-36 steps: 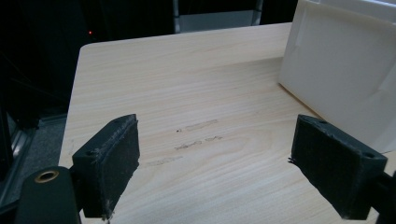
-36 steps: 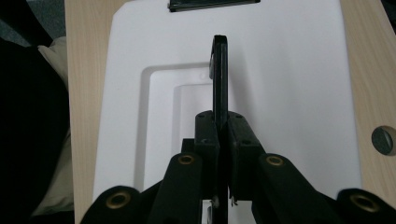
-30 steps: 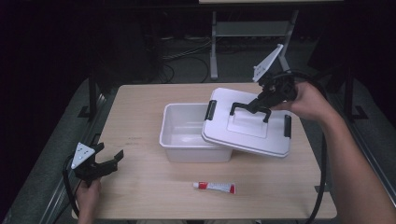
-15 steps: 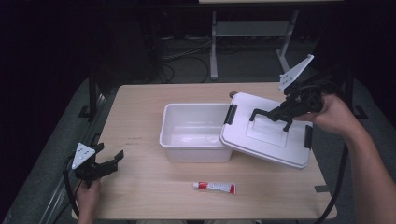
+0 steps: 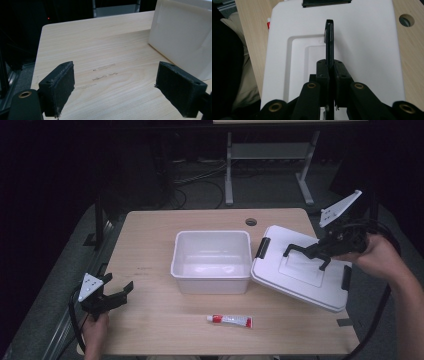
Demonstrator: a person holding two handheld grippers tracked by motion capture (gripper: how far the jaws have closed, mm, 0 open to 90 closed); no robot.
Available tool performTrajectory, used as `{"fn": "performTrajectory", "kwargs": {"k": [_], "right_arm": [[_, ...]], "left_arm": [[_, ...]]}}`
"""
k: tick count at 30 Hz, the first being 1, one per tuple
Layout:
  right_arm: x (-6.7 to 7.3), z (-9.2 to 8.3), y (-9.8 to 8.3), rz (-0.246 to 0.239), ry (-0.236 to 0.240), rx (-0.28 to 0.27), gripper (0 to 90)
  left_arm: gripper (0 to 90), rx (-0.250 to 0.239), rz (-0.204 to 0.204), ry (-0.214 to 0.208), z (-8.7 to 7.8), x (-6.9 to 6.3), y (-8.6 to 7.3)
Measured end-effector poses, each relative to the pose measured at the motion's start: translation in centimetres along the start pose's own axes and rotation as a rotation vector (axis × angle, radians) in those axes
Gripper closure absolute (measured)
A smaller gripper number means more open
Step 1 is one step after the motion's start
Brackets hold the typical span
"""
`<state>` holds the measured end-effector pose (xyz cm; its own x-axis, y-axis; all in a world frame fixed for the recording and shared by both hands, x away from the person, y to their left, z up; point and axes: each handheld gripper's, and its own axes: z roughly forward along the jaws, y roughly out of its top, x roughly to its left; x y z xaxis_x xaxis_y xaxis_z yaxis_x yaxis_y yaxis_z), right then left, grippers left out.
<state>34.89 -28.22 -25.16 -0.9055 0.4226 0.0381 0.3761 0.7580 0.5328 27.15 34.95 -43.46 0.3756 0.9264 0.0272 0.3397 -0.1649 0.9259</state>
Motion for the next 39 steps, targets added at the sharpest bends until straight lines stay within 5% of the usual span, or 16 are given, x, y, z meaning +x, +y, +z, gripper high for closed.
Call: {"fn": "performTrajectory", "kwargs": {"k": [11, 23, 39], "right_arm": [[-0.4, 1.2, -3.8, 0.066, 0.004, 0.0, 83.8], [-1.5, 6.1, -7.4, 0.139, 0.042, 0.012, 83.8], [-2.3, 11.2, -8.7, 0.159, 0.057, 0.063, 83.7]], "left_arm": [[14.7, 0.002, 0.007, 0.004, 0.0, 0.1, 0.0], [14.7, -0.008, 0.0, 0.011, -0.2, 0.1, 0.0], [14.7, 0.004, 0.0, 0.011, -0.1, 0.2, -0.2]]}}
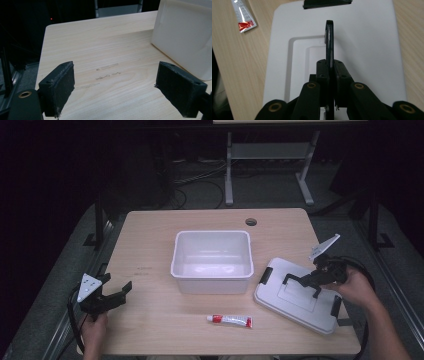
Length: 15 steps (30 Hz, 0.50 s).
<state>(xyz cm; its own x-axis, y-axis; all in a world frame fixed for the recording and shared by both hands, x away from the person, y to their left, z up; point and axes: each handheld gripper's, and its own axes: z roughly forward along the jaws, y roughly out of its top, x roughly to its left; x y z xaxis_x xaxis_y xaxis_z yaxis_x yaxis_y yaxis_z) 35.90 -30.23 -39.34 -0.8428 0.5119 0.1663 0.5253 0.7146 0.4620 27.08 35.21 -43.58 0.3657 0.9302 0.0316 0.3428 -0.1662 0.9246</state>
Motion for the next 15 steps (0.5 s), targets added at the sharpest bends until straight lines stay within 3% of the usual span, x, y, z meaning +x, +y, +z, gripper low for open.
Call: {"fn": "performTrajectory", "kwargs": {"k": [7, 10, 15], "right_arm": [[-0.3, 0.9, -0.3, 0.013, 0.015, -0.009, 82.2], [-0.3, 0.4, -0.4, 0.02, 0.011, -0.043, 73.8], [0.3, -0.7, -0.4, 0.025, -0.021, -0.061, 69.2]], "left_arm": [[14.7, -0.002, 0.002, -0.003, 0.1, -0.2, 0.0], [14.7, -0.003, 0.003, -0.002, 0.1, -0.2, 0.1], [14.7, 0.002, 0.01, -0.01, 0.2, -0.4, 0.1]]}}
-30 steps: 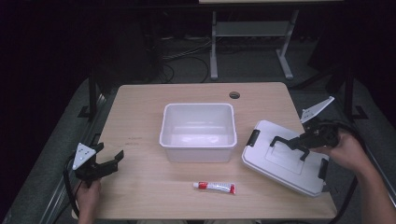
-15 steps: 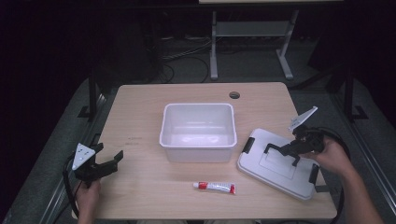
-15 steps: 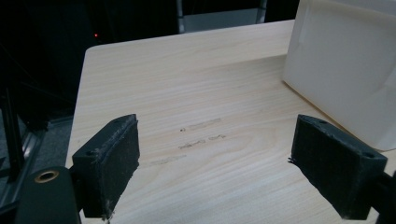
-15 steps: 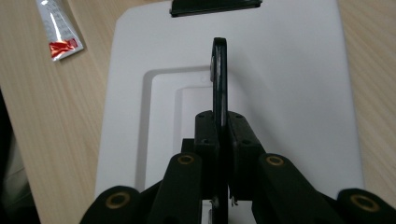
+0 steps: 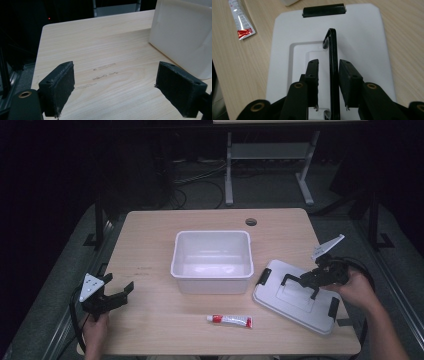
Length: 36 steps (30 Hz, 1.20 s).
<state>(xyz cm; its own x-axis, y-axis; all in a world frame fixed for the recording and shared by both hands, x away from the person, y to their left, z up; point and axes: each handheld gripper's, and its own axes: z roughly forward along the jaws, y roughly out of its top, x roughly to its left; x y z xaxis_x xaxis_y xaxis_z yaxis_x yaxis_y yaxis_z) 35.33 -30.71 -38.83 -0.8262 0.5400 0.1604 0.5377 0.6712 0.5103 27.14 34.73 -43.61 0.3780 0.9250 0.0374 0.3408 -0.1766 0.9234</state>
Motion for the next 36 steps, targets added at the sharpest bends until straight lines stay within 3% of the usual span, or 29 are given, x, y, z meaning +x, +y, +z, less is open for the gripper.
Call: {"fn": "performTrajectory", "kwargs": {"k": [6, 14, 21, 28, 36], "right_arm": [[1.1, -1.6, 0.2, -0.024, -0.053, -0.019, 64.5], [3.5, -2.4, 0.3, -0.074, -0.062, -0.024, 62.0], [5.4, -2.1, -0.3, -0.092, -0.056, -0.006, 59.3], [7.6, -1.6, -1.1, -0.099, -0.036, -0.025, 57.3], [9.3, -0.2, -0.4, -0.132, 0.004, -0.021, 54.9]], "left_arm": [[14.7, 0.002, 0.003, -0.009, 0.1, -0.2, 0.0], [14.6, 0.001, 0.007, -0.01, 0.0, -0.3, 0.1], [14.7, -0.007, 0.006, -0.007, 0.0, -0.4, 0.2], [14.7, -0.01, 0.01, -0.01, 0.0, -0.5, 0.2], [14.7, -0.006, 0.016, -0.01, 0.1, -0.6, 0.3]]}}
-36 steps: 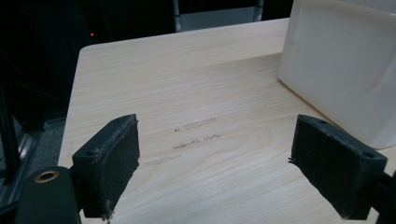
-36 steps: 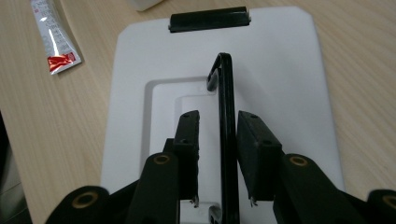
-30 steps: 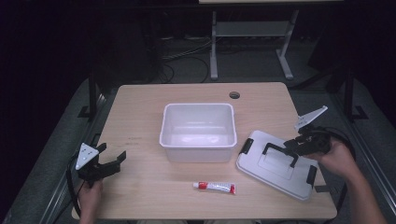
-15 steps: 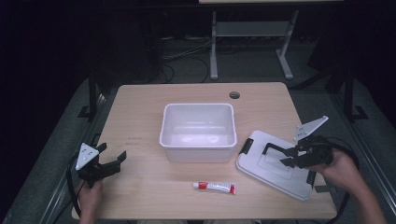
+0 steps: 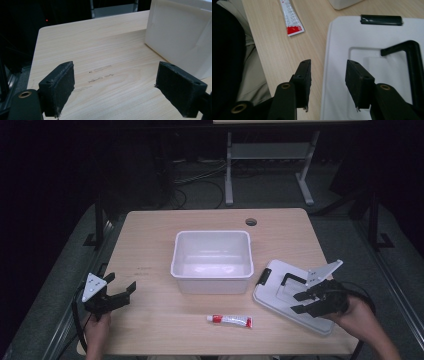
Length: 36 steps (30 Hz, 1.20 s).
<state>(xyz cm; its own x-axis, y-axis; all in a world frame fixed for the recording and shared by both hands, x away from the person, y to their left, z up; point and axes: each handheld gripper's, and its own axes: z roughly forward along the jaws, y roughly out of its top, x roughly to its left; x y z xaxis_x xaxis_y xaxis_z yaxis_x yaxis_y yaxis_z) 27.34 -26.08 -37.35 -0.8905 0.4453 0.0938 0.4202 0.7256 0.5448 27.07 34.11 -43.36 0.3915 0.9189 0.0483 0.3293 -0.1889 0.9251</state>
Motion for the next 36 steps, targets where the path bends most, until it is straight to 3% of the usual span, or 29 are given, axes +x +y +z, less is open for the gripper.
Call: {"fn": "performTrajectory", "kwargs": {"k": [20, 36], "right_arm": [[2.1, 5.5, 4.9, -0.122, 0.125, 0.036, 49.5], [3.3, 9.2, 7.4, -0.186, 0.179, 0.062, 45.1]], "left_arm": [[14.7, -0.006, -0.002, 0.003, -0.1, 0.2, 0.0], [14.7, -0.007, 0.0, 0.005, -0.2, 0.3, 0.0]]}}
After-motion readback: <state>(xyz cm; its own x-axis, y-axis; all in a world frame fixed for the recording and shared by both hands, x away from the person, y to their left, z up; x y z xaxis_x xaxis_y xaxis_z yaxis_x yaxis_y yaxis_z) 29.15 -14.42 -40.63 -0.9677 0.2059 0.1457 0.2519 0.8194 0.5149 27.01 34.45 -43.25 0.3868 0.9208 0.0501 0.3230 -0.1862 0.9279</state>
